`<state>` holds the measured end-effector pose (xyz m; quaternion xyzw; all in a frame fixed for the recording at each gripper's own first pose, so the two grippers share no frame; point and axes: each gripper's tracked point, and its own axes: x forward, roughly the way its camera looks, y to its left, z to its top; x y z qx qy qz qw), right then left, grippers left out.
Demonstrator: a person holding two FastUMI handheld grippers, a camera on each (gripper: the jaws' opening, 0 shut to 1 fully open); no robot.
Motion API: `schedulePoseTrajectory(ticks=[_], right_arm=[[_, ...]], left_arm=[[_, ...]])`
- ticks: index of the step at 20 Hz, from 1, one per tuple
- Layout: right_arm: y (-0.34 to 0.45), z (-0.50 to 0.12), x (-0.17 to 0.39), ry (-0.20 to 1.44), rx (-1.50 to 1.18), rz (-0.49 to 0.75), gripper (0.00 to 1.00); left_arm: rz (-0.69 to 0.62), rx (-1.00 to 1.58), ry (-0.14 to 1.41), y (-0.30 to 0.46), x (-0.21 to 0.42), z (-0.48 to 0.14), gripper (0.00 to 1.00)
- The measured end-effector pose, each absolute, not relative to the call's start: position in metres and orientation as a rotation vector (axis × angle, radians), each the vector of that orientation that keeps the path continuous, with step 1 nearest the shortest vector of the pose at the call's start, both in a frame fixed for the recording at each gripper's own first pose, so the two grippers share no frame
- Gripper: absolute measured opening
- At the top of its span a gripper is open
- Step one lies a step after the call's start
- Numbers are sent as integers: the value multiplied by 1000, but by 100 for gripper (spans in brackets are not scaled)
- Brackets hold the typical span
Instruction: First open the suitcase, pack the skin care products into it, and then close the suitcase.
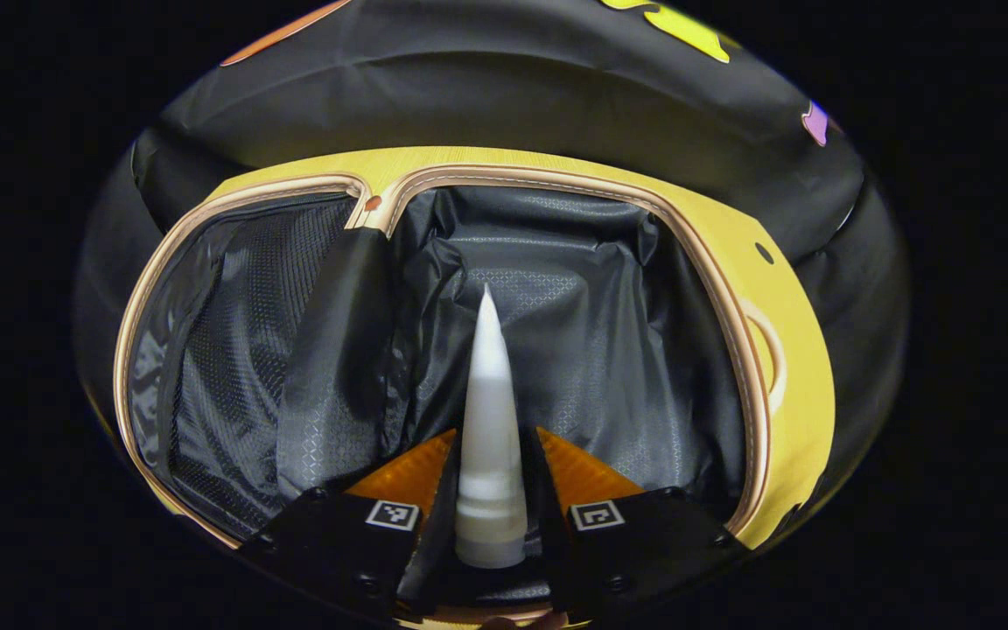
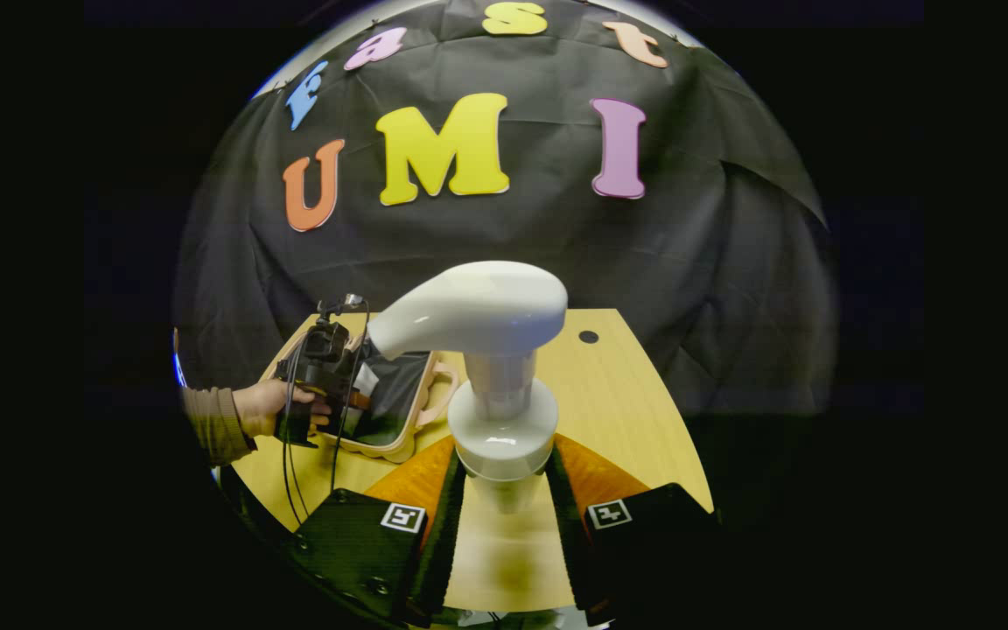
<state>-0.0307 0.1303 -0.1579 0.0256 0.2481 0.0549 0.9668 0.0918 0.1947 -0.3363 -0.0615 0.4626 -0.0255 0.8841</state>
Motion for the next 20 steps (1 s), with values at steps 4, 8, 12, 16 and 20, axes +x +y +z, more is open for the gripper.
schedulePoseTrajectory(ticks=[4,8,12,16,20], right_arm=[[178,-145,-1,484,43,212,50],[241,-143,30,464,0,352,50],[306,-173,56,525,-7,454,51],[352,-228,74,663,-9,493,51],[372,-283,85,795,-48,474,51]], left_arm=[[-90,-124,901,190,77,-309,75],[-97,-68,700,204,52,-264,81],[-96,-21,492,229,7,-214,98],[-82,8,359,249,-44,-170,98],[-28,37,239,273,-85,-127,98]])
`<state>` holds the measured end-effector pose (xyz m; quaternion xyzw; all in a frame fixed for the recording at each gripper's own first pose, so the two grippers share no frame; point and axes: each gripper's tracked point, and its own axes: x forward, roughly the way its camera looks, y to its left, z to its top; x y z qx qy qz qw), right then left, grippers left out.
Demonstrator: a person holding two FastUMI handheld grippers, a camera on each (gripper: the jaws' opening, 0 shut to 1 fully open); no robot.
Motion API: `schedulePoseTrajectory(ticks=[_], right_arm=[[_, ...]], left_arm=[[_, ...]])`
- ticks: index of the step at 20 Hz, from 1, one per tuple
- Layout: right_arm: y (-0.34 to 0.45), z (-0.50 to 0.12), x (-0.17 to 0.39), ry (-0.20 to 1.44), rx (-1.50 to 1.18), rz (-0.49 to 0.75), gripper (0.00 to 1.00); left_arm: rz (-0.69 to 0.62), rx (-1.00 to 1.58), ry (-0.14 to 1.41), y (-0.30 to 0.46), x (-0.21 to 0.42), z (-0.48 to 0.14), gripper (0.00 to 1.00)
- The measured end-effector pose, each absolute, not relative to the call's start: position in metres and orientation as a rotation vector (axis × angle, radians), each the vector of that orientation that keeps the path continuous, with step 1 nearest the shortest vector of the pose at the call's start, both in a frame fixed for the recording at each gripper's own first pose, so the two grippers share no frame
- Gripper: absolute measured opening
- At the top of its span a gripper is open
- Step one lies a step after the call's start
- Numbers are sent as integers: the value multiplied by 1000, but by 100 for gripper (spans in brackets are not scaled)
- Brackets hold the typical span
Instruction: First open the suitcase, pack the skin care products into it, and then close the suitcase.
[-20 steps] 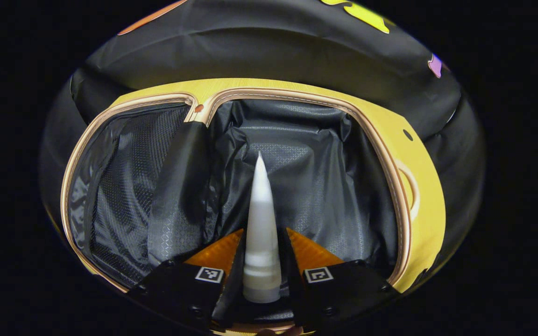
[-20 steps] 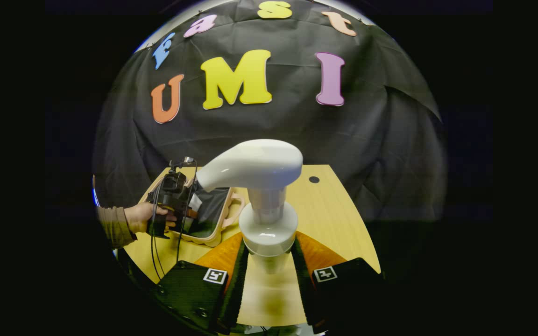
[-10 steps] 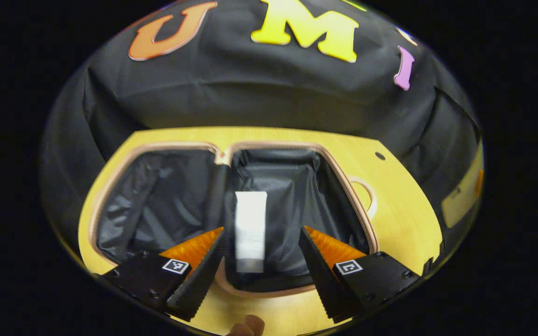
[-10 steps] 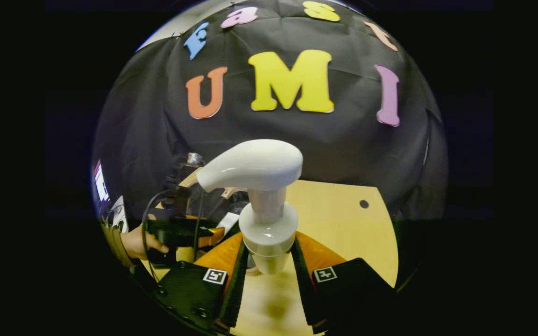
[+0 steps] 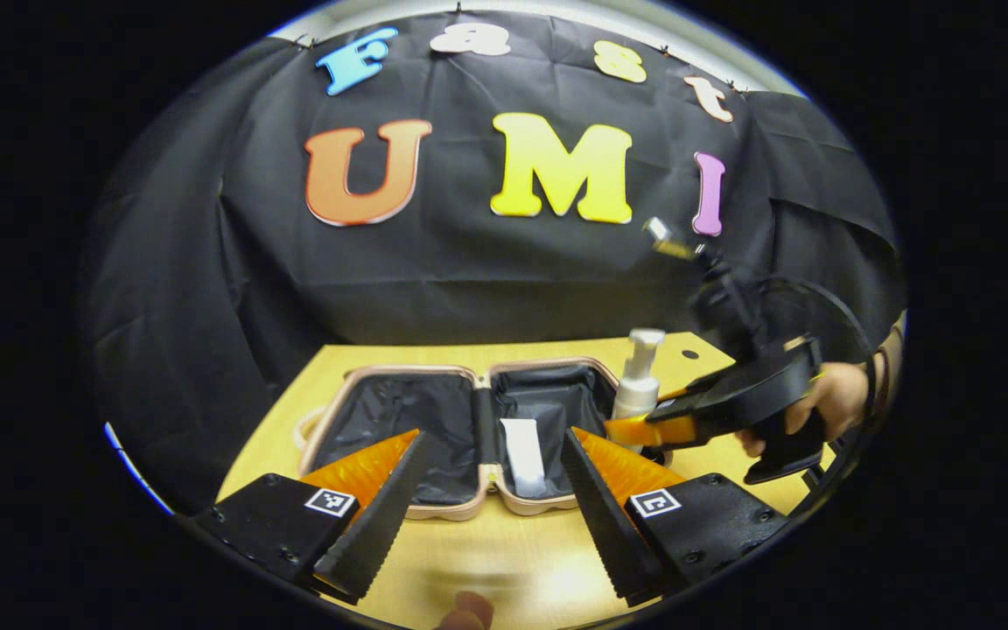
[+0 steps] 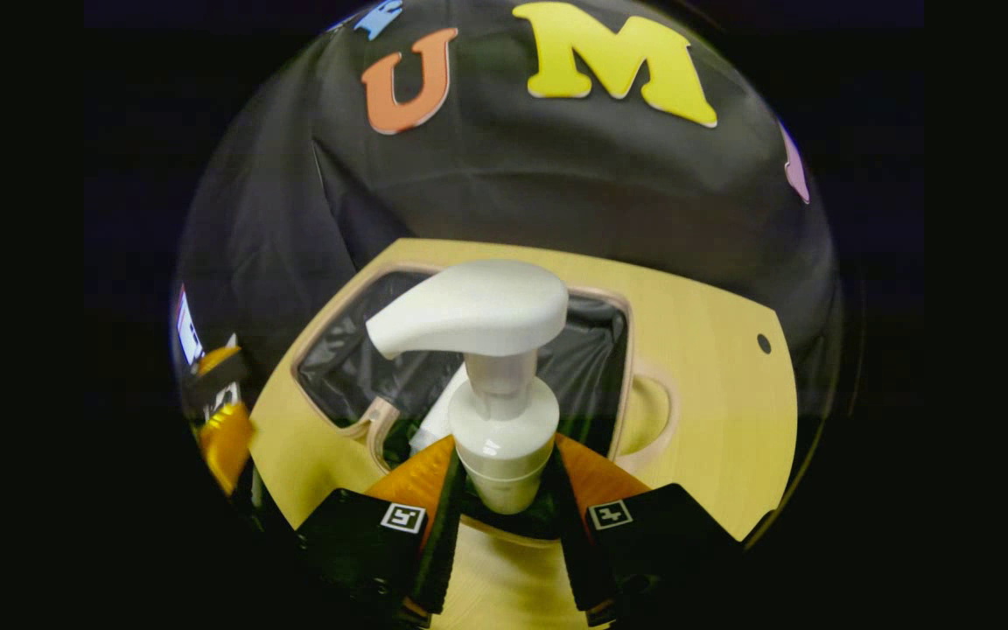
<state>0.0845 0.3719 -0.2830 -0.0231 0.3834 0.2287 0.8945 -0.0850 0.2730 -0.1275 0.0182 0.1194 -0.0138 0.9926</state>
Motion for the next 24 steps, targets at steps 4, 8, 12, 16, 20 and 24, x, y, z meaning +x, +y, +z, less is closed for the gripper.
schedulePoseTrajectory(ticks=[4,8,12,16,20,24], right_arm=[[372,-310,94,882,-23,440,51],[370,-316,107,938,33,368,48],[371,-334,137,1023,132,281,51],[361,-368,142,1103,132,186,51],[363,-367,142,1093,99,173,51],[369,-346,135,1063,130,219,69]], left_arm=[[35,1,158,301,-111,-94,98],[86,0,43,328,-124,-47,98],[123,-29,-32,343,-127,-15,98],[127,4,-7,362,-125,-27,98],[173,-56,24,395,-115,-31,88],[251,-181,66,454,-90,-56,97]])
